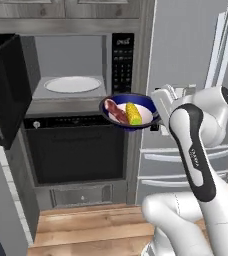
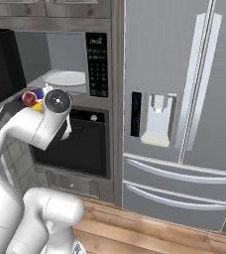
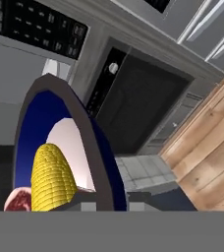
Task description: The microwave is finished heating the steak and corn. Take the bowl containing the food and place it on the dining counter.
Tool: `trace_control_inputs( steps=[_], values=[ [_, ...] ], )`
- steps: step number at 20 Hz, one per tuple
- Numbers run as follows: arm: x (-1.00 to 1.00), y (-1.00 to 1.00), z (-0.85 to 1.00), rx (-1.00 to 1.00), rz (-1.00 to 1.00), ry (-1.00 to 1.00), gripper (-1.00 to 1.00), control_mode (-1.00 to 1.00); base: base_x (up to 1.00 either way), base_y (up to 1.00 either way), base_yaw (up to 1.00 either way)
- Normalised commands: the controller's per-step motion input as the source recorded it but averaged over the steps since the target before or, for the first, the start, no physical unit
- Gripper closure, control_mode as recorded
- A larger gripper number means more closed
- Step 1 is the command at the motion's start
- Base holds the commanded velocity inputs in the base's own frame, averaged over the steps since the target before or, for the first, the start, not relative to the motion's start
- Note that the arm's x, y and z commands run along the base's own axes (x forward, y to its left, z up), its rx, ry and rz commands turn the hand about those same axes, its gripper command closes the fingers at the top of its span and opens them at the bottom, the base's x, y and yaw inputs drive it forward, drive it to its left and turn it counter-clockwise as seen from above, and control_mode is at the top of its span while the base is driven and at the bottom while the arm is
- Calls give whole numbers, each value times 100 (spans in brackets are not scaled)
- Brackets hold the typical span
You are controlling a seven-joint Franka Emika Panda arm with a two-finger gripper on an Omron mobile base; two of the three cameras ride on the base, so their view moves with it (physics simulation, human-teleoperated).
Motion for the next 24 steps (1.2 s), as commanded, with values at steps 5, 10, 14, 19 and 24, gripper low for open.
trace_control_inputs(
  steps=[5, 10, 14, 19, 24],
  values=[
    [0, 0, 0, 0, 0, 0, 100, 100, -76, -94, 57],
    [0, 0, 0, 0, 0, 0, 100, 100, -72, -58, 80],
    [0, 0, 0, 0, 0, 0, 100, 100, -68, -30, 94],
    [0, 0, 0, 0, 0, 0, 100, 100, -58, -21, 100],
    [0, 0, 0, 0, 0, 0, 100, 100, -54, -20, 100]
  ],
)
